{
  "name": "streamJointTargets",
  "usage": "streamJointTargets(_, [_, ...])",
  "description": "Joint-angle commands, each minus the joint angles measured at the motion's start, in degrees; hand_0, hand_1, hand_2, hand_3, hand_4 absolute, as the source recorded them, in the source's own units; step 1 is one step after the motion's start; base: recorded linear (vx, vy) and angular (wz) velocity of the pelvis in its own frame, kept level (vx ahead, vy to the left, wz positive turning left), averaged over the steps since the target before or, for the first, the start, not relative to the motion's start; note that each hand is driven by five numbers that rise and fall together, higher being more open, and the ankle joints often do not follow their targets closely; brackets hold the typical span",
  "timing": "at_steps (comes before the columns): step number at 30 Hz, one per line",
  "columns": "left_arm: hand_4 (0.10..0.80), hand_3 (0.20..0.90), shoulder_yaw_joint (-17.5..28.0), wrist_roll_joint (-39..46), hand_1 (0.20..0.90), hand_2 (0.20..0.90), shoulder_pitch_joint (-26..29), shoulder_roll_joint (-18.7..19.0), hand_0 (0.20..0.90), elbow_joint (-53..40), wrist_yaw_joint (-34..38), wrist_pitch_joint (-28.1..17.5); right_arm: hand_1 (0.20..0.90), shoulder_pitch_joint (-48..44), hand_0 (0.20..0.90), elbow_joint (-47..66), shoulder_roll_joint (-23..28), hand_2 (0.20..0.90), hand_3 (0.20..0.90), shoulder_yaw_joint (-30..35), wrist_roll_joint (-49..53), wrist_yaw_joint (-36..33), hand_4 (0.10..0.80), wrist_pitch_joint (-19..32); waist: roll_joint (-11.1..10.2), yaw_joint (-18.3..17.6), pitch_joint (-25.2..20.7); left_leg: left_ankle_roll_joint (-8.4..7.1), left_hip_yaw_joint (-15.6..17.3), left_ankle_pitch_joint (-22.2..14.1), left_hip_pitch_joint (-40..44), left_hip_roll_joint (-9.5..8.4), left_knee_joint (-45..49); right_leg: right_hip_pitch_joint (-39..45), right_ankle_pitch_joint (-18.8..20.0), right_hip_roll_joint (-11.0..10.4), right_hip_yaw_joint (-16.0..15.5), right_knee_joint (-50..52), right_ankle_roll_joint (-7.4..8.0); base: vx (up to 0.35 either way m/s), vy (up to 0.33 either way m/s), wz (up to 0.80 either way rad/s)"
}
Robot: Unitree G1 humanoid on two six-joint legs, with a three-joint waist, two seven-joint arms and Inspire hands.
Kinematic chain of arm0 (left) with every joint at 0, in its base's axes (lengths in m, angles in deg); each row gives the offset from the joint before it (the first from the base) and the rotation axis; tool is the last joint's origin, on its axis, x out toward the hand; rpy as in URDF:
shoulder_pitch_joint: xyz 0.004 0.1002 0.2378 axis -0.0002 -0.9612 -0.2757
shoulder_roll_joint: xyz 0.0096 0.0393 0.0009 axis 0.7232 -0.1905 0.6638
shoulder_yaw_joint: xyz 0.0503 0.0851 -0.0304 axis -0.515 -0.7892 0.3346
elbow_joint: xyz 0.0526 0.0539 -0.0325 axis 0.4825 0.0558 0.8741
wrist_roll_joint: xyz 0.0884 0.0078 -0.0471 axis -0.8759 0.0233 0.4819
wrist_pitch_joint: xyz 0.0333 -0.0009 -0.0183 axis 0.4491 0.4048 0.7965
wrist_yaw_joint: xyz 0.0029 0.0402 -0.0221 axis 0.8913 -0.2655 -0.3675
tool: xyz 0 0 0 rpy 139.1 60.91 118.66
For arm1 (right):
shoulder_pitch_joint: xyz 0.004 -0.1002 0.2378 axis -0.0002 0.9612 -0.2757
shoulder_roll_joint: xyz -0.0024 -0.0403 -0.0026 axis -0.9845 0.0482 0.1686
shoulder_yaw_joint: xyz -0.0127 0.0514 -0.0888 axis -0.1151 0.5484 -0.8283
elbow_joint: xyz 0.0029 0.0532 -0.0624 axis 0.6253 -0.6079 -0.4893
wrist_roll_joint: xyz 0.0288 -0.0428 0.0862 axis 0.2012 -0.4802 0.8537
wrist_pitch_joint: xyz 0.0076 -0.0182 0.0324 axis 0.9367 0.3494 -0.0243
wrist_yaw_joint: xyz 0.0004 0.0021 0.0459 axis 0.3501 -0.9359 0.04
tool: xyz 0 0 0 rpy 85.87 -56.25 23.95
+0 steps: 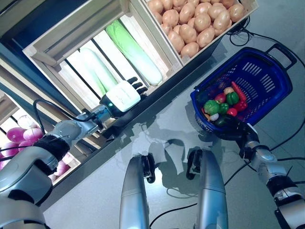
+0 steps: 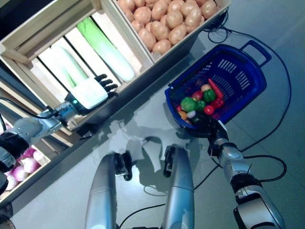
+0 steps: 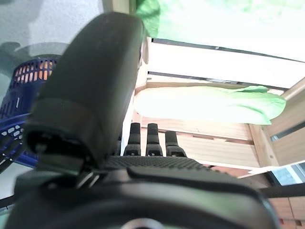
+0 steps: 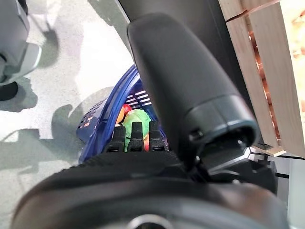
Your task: Put vegetables into the basket
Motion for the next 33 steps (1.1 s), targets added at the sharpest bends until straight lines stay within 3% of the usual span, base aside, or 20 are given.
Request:
streamJointTargets(1, [0.8, 0.9, 3.93, 2.07, 0.9, 0.9, 1.97, 3.66, 0.9, 9.75, -4.13, 11.49, 0.9, -1.66, 0.9, -0.71, 4.25, 0.9, 0.9, 4.29, 3.44, 3.4, 0.8, 2.86, 1.6, -0.79, -2.98, 2.69, 1.97, -7.67, 0.7, 0.75, 1.56, 1.51, -2.71, 0.41, 2.79, 0.3, -2.28, -0.03, 0.017, 0.04])
streamJointTargets(10, [0.8, 0.9, 7.04, 7.02, 0.9, 0.9, -0.64, 4.3, 0.9, 14.51, -7.47, 18.0, 0.9, -1.07, 0.9, 0.45, 3.95, 0.9, 0.9, 4.5, 2.6, 2.56, 0.8, 2.53, 1.38, -0.5, -3.05, 2.53, 1.65, -7.94, -3.22, 1.16, 3.78, -2.06, -2.71, 0.32, 2.44, 2.02, -2.14, -0.008, 0.017, 0.04])
streamJointTargets(18, [0.8, 0.9, 9.06, 8.76, 0.9, 0.9, -1.56, 5.16, 0.9, 17.29, -6.96, 19.08, 0.9, 0.21, 0.9, 1.19, 4.53, 0.9, 0.9, 5.0, 2.39, 2.66, 0.8, 3.58, 1.22, -0.39, -3.08, 2.43, 1.37, -8.25, -6.04, 1.3, 5.5, -4.78, -3.01, 0.01, 2.38, 3.54, -2.27, 0.02, 0.033, -0.02])
streamJointTargets(33, [0.8, 0.9, 9.47, 20.1, 0.9, 0.9, 3.74, 7.72, 0.9, 19.68, -7.0, 25.9, 0.9, 1.75, 0.9, 4.06, 7.24, 0.9, 0.9, 5.82, 1.68, 0.84, 0.8, 5.73, -0.14, -0.03, -1.84, 2.58, -0.71, -8.32, -17.26, 2.01, 11.38, -14.92, -2.42, -1.26, 1.51, 7.52, -1.95, 0.013, 0.019, 0.02])
